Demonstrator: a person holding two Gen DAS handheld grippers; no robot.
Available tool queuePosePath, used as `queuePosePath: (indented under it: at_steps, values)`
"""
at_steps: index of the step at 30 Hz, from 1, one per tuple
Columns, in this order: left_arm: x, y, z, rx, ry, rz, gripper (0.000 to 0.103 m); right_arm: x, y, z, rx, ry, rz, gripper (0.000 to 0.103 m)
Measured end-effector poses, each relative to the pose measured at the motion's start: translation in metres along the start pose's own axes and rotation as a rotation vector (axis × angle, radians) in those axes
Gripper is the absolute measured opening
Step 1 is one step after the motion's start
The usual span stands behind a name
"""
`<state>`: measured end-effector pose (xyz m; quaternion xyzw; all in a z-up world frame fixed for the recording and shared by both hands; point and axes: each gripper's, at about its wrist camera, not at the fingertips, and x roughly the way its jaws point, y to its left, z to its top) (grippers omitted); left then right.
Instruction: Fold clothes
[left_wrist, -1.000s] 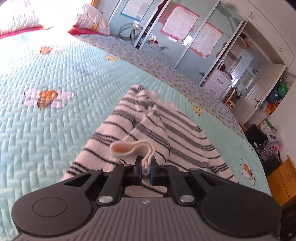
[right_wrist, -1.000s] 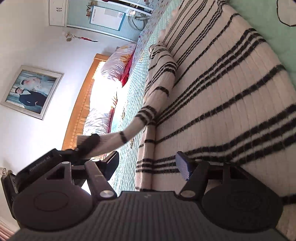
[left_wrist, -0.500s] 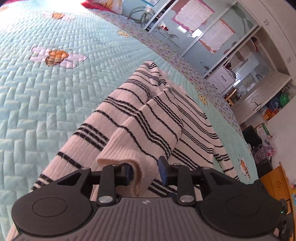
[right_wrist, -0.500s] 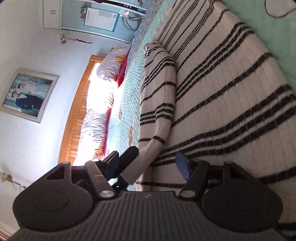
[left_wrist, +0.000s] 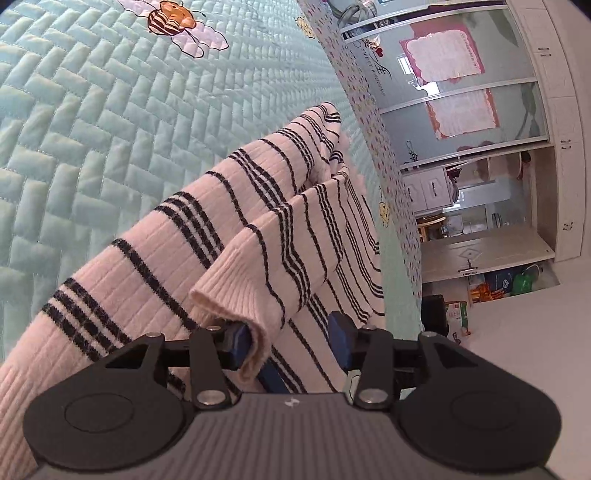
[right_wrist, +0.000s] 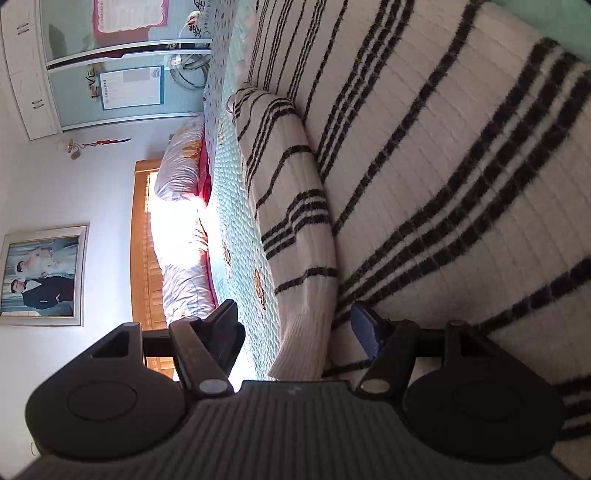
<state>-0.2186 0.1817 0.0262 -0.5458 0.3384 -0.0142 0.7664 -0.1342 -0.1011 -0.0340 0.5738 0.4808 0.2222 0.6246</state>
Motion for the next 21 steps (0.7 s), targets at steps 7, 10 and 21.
queuePosePath:
  at_steps: [7,10,21]
  values:
    - [-0.005,0.009,0.003,-0.064,0.014,-0.053,0.047,0.010,-0.008,-0.005,0.104,-0.009,-0.043,0.053]
    - [-0.006,0.006,0.002,-0.057,0.022,-0.063,0.048,0.022,-0.002,-0.008,0.087,0.020,-0.047,0.053]
    - [-0.012,0.015,0.014,-0.055,0.015,-0.024,0.054,0.021,-0.014,0.000,0.079,0.063,0.045,0.007]
